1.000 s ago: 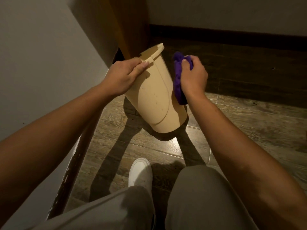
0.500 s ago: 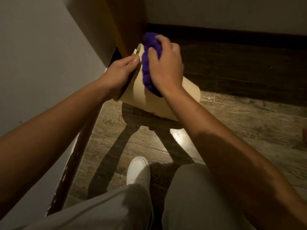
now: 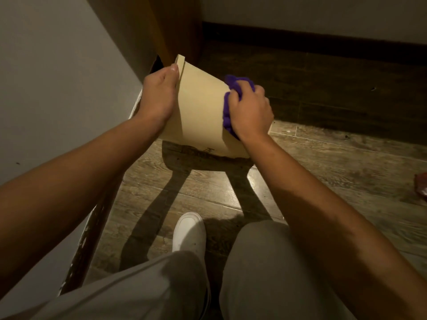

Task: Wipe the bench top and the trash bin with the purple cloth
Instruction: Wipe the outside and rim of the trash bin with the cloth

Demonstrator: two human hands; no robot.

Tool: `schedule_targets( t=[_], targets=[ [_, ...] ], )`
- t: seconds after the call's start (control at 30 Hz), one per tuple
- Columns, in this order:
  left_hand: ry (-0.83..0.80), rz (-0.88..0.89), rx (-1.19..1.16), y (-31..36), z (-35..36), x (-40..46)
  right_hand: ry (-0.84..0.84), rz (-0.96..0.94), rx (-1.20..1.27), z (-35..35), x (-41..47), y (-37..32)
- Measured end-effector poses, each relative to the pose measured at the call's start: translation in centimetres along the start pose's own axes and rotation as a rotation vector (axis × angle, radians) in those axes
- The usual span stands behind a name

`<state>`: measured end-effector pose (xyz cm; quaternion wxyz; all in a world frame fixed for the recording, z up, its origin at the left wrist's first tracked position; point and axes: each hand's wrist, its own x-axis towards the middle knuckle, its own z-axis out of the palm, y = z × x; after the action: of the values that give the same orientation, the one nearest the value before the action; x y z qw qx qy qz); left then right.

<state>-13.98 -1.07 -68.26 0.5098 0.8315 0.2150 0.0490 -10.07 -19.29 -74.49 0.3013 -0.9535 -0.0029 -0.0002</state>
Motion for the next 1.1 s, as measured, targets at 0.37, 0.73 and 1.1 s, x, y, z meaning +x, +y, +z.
schedule_targets(
  t=[0.37,0.73,1.1],
  targets=[
    [-0.018,0.003,-0.006,0.0,-0.2,0.5,0.091,0.249,0.017,1.1,-1.7,8.3],
    [-0.486,0.037,0.196,2.1,-2.9,0.2,0.128,0.393,0.211,-2.3,-1.3,9.7],
    [-0.129,0.157,0.022,0.7,0.5,-0.9,0.127,-0.29,0.148,-2.6,-0.7,-7.3]
  ],
)
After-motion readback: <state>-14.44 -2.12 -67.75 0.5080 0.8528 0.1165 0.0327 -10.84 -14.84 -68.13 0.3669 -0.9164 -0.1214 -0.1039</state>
